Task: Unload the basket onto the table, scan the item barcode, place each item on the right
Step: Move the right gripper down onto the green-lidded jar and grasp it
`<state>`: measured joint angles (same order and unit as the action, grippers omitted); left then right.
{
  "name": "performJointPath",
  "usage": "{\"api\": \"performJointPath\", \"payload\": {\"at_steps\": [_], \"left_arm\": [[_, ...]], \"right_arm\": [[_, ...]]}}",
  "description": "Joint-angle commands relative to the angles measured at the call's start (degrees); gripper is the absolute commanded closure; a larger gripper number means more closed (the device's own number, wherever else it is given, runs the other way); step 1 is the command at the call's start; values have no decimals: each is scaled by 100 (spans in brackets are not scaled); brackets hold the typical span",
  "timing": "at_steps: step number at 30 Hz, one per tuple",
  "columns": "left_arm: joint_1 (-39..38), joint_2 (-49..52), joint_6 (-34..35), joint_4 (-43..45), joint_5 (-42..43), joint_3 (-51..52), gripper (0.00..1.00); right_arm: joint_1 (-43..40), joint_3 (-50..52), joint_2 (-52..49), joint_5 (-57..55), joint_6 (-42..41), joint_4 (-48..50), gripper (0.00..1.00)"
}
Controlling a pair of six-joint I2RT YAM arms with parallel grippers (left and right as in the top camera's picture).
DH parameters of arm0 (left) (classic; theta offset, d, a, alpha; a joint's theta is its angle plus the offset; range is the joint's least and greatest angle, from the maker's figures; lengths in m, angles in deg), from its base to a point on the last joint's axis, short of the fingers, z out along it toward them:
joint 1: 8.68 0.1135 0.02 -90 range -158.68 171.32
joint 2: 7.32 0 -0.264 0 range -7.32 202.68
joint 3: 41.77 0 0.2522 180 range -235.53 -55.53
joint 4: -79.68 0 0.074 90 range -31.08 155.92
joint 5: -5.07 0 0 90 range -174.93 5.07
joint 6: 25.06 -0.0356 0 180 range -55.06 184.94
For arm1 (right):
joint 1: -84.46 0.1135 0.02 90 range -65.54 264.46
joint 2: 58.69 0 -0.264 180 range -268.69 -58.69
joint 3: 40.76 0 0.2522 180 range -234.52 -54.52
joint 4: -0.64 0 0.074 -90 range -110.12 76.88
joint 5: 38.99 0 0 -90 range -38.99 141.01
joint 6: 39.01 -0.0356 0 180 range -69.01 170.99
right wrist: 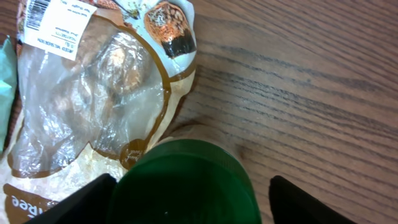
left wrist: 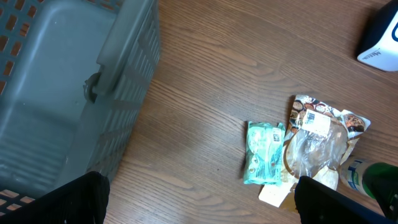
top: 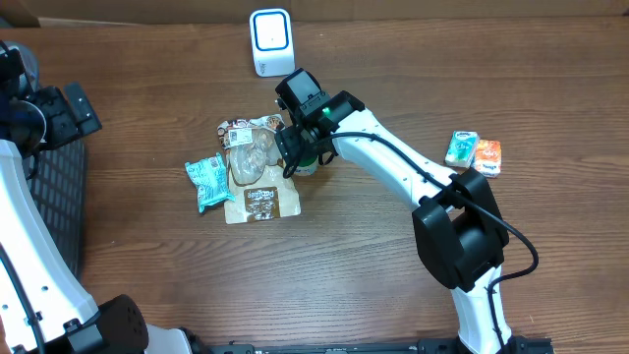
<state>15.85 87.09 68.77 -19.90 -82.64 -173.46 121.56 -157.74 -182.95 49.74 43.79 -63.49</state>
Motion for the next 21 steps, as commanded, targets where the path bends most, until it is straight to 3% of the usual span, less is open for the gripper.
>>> {"api": "performJointPath", "payload": {"at_steps": [1, 5, 7, 9, 21], "left_arm": [[20, 9, -129, -7, -35, -105, 0], [20, 9, -129, -7, -35, -105, 1], [20, 9, -129, -7, -35, -105, 0], [20, 9, -129, -7, -35, -105, 1], [20, 9, -129, -7, -35, -105, 0]], "right_arm": [[-35, 9, -9, 9, 22, 17, 27], [-31, 9, -4, 9, 122, -105, 27], [-31, 7, -4, 7, 549, -162, 35], [-31, -42, 7, 4, 1309, -361, 40], [-31, -603, 50, 11, 4334, -1888, 39]]}}
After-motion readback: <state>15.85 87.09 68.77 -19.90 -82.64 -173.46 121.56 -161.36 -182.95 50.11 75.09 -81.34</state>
